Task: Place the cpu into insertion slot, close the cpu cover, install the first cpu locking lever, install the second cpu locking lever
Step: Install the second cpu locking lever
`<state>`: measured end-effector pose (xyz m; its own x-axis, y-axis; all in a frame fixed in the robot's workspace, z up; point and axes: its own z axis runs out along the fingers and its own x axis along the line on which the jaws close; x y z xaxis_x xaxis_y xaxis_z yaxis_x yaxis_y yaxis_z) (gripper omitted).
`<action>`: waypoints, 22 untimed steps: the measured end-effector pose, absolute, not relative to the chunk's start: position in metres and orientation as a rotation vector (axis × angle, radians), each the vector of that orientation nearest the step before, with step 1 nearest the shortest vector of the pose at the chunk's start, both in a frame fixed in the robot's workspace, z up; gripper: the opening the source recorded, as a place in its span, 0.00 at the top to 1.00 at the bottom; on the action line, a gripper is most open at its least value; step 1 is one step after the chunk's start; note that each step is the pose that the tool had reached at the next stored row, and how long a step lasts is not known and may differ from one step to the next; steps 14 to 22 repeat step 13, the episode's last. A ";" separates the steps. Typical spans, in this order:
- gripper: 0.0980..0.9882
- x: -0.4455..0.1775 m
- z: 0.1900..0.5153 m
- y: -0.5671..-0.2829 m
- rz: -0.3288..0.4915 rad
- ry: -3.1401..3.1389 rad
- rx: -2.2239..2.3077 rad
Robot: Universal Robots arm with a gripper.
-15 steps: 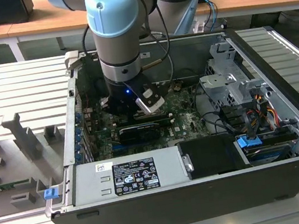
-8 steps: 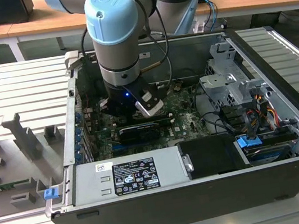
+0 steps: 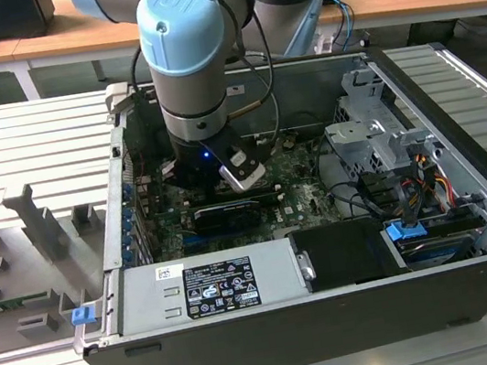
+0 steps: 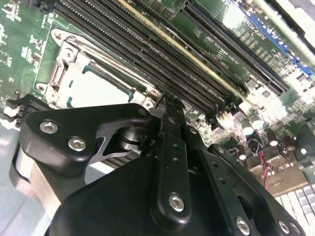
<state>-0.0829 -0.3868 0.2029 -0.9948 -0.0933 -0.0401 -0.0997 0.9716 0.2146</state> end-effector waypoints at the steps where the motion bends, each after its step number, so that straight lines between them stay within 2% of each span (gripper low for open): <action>1: 0.99 -0.083 0.207 -0.387 0.339 3.090 -0.151; 10: 0.99 -0.083 0.225 -0.387 0.338 3.090 -0.151; 22: 0.99 -0.083 0.225 -0.387 0.339 3.090 -0.151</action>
